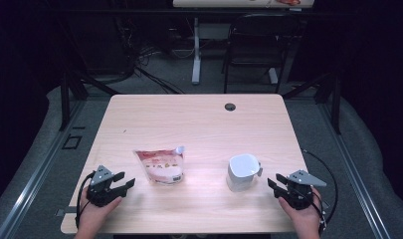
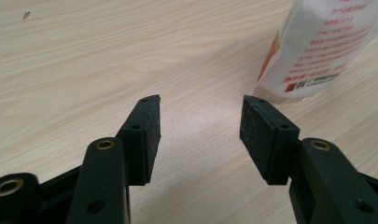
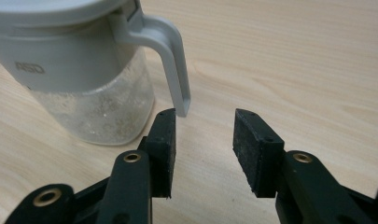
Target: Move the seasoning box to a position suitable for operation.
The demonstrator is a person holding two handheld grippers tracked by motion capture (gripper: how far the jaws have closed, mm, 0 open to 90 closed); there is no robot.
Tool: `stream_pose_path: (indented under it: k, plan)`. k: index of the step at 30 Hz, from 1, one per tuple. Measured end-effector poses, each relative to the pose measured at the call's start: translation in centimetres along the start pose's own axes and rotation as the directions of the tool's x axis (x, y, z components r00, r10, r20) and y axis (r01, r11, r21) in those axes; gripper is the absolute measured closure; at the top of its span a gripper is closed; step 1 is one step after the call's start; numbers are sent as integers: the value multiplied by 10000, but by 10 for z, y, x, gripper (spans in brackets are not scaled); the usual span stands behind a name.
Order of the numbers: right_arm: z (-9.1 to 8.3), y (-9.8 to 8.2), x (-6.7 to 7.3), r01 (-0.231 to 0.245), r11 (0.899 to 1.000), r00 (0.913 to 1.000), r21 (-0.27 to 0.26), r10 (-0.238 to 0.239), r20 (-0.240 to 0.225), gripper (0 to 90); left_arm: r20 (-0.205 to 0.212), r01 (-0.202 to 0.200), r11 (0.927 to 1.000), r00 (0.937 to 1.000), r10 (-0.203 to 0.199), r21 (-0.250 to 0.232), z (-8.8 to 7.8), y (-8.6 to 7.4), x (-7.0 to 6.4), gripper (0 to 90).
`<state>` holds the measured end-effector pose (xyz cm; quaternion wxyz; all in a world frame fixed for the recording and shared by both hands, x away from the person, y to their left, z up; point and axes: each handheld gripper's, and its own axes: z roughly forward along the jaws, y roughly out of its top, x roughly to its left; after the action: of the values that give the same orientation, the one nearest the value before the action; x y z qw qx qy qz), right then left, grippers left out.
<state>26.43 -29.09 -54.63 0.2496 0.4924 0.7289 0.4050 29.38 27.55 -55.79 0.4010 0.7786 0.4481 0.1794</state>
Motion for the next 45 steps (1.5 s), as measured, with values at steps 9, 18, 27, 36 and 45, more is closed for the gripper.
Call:
stream_pose_path:
  k: [9,18,27,36,45]
  plan:
    - [0,3,9,404,9990,9990,-180,-407,-188,600,218,376,9992,9990,-378,109,1,-1,2,503]
    - [0,7,24,809,9965,9959,-207,-817,-383,587,261,237,9997,9994,-239,90,-4,-4,0,501]
    - [18,12,25,1042,9945,9946,-58,-1042,23,594,174,447,9989,9988,-449,103,-7,-7,2,497]
    - [39,17,22,886,9958,9960,-247,-887,-44,599,214,589,9981,9980,-592,164,-9,-9,3,515]
    - [46,22,19,385,9985,9992,-377,-390,-121,706,331,561,9982,9978,-568,207,-9,-9,4,520]
